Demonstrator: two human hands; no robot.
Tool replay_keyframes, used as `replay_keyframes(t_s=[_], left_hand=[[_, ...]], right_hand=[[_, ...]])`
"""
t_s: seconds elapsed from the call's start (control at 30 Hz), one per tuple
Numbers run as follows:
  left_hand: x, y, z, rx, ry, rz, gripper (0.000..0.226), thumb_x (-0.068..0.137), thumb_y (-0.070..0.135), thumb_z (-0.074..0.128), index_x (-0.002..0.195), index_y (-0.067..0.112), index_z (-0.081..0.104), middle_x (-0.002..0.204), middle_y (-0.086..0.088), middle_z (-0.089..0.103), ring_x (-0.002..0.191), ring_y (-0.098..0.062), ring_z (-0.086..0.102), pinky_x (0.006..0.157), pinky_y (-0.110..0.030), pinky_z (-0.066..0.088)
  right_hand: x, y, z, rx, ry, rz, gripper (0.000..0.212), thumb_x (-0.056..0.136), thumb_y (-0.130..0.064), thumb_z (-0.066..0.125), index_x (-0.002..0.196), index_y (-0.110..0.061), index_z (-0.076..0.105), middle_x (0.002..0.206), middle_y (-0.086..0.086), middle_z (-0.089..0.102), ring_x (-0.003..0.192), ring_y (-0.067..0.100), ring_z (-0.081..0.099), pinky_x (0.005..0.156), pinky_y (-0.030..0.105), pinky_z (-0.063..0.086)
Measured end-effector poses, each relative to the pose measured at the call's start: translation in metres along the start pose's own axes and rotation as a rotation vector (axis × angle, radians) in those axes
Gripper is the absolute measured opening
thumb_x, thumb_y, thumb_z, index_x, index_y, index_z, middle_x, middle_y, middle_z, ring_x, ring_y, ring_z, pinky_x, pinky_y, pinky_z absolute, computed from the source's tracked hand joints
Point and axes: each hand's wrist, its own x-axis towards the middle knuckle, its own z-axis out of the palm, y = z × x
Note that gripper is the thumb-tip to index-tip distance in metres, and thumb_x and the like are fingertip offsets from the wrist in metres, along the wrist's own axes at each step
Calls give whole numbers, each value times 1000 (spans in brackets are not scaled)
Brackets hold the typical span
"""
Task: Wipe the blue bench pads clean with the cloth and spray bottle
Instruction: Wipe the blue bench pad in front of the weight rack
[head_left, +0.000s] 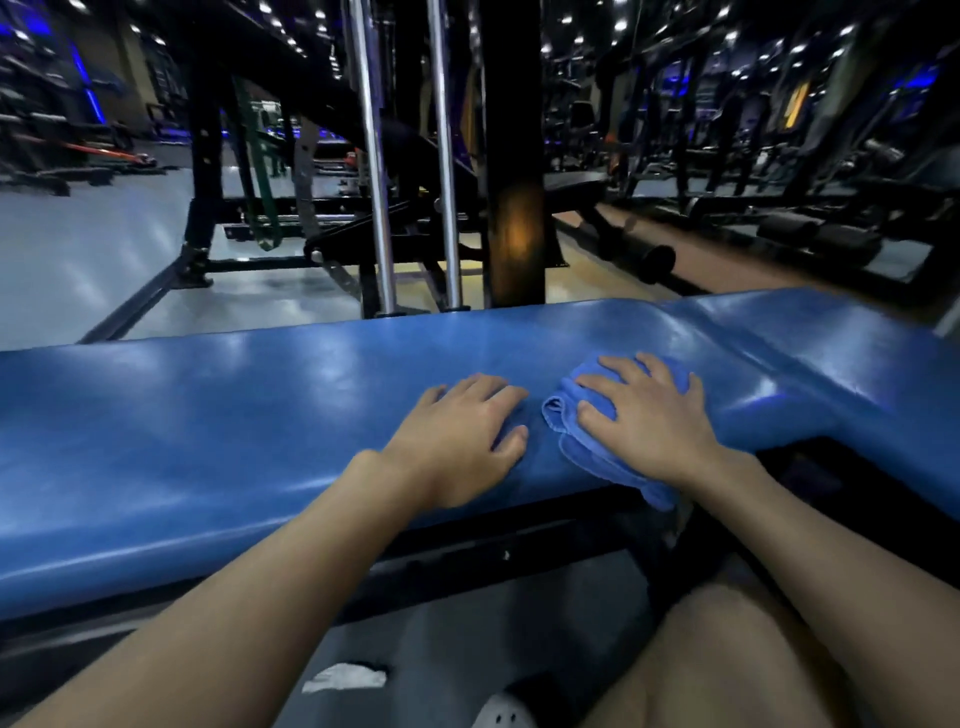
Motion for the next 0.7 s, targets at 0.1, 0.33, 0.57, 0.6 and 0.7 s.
replay_keyframes(t_s=[0.1,0.33,0.57,0.6,0.7], left_hand=[[28,27,9,35,0,74,48,101,48,38,142,24,42,148,5,41,139,-16,32,113,-43,26],[62,60,27,176,-95,59,70,86,79,36,143,39,36,141,4,45,130,-24,43,104,-45,33],[62,57,24,157,-107,50,70,86,78,39,145,40,35,137,8,47,124,-22,46,103,-44,34],[61,55,24,146,-115,53,70,87,77,39,146,40,34,141,9,45,126,-21,45,104,-43,33],[57,48,20,76,-145,60,67,90,71,42,148,39,33,154,10,36,138,-18,36,112,-40,29]], right_hand=[[6,39,0,7,18,84,44,93,-60,31,133,-52,47,156,-17,29,144,19,18,109,59,18],[16,93,3,75,100,230,40,91,-58,35,129,-53,48,153,-17,32,143,19,19,110,61,14],[23,127,-7,182,116,437,36,88,-51,37,119,-48,56,145,-12,37,133,24,30,102,60,24],[25,128,-9,187,104,462,37,88,-52,36,118,-47,56,146,-11,37,133,25,31,102,60,25],[24,117,-8,139,68,471,39,84,-53,33,115,-46,56,144,-10,38,131,25,31,99,59,25]])
